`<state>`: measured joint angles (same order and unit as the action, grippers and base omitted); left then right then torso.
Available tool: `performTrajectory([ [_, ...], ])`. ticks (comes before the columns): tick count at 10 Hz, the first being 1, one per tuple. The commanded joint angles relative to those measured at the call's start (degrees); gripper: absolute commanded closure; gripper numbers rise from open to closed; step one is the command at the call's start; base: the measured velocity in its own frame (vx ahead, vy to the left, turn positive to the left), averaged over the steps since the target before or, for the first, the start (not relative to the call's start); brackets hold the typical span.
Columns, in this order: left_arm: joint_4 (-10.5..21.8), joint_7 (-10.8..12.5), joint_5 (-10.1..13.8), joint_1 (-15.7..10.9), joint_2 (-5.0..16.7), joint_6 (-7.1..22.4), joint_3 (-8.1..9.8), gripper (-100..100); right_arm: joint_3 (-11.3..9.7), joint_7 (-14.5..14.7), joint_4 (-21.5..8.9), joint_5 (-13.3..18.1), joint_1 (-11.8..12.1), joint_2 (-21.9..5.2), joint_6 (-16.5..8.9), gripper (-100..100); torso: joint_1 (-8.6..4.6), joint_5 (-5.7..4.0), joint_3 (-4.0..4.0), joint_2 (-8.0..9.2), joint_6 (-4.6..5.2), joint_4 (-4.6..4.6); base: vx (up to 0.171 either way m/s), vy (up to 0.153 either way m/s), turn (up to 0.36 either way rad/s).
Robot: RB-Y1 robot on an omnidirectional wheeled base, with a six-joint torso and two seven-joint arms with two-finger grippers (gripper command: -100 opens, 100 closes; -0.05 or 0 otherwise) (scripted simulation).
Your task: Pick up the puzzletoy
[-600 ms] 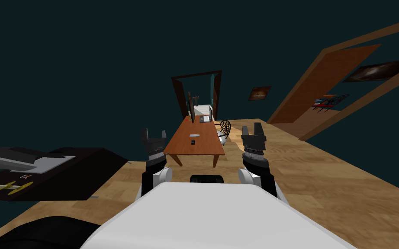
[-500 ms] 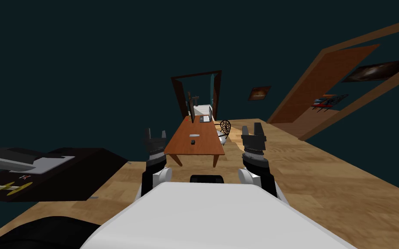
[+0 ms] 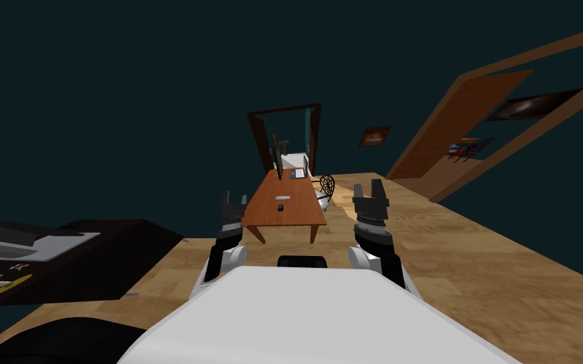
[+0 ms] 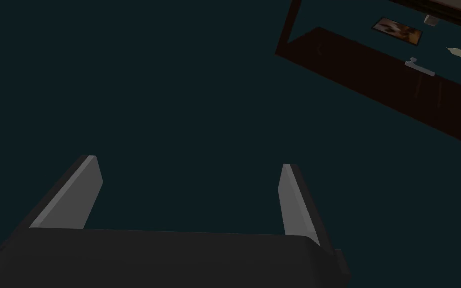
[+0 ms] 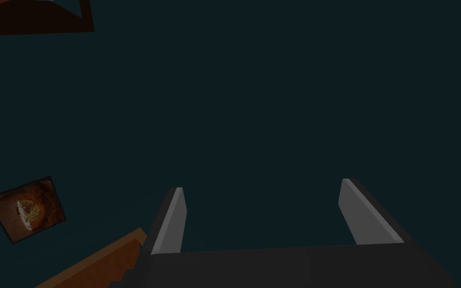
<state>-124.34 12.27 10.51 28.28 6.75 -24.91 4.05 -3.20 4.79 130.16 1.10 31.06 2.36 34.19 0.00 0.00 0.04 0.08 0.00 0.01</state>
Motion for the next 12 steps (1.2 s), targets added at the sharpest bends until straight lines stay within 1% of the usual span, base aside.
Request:
performTrajectory([
  [1,2.86,2.27,2.01,-0.64,2.33,1.35,1.14,-100,0.00,0.00,0.00,0.00,0.00,0.00,0.00,0,0.00,0.00,0.00,0.00,0.00,0.00,-0.025,-0.016,-0.077],
  [2,4.97,3.59,3.31,-1.37,3.40,2.37,1.82,-100,0.00,0.00,0.00,0.00,0.00,0.00,0.00,0,-0.02,0.00,0.01,0.01,0.01,0.00,-0.029,-0.016,-0.068],
  [3,6.01,3.59,3.31,-1.37,3.40,2.37,1.82,-100,0.00,0.00,0.00,0.00,0.00,0.00,0.00,0,-0.02,-0.01,0.01,0.02,0.00,0.01,-0.021,-0.009,-0.020],
  [4,8.53,5.00,4.67,-2.17,4.32,3.46,2.54,-100,0.00,0.00,0.00,0.00,0.00,0.00,0.00,0,-0.01,0.00,0.00,0.00,0.00,0.00,-0.019,-0.010,-0.051],
  [5,10.24,6.46,6.08,-3.04,5.09,4.60,3.27,-100,0.00,0.00,0.00,0.00,0.00,0.00,0.00,0,-0.02,0.00,-0.01,-0.01,0.00,0.00,-0.023,-0.020,-0.093],
  [6,11.53,6.46,6.08,-3.04,5.09,4.60,3.27,-100,0.00,0.00,0.00,0.00,0.00,0.00,0.00,0,-0.04,-0.01,0.00,0.00,0.00,0.00,-0.019,-0.011,-0.028],
  [8,16.29,9.52,9.00,-4.96,6.25,7.01,4.79,-100,0.00,0.00,0.00,0.00,0.00,0.00,0.00,0,0.00,-0.01,-0.01,-0.03,0.01,0.00,-0.021,-0.008,-0.078],
  [9,17.55,9.52,9.00,-4.96,6.25,7.01,4.79,-100,0.00,0.00,0.00,0.00,0.00,0.00,0.00,0,-0.01,0.00,0.00,0.00,0.00,0.00,-0.018,-0.008,-0.026],
  [10,19.63,11.08,10.48,-6.00,6.65,8.26,5.55,-100,0.00,0.00,0.00,0.00,0.00,0.00,0.00,0,-0.01,0.00,0.00,-0.01,-0.02,0.00,-0.014,-0.011,-0.047],
  [11,20.70,11.08,10.48,-6.00,6.65,8.26,5.55,-100,0.00,0.00,0.00,0.00,0.00,0.00,0.00,0,-0.01,-0.01,-0.01,-0.03,0.00,0.00,-0.010,-0.007,-0.027],
  [12,22.65,12.66,11.95,-7.10,6.95,9.54,6.29,-100,0.00,0.00,0.00,0.00,0.00,0.00,0.00,0,-0.01,-0.01,-0.02,-0.03,-0.01,0.00,-0.011,-0.010,-0.063],
])
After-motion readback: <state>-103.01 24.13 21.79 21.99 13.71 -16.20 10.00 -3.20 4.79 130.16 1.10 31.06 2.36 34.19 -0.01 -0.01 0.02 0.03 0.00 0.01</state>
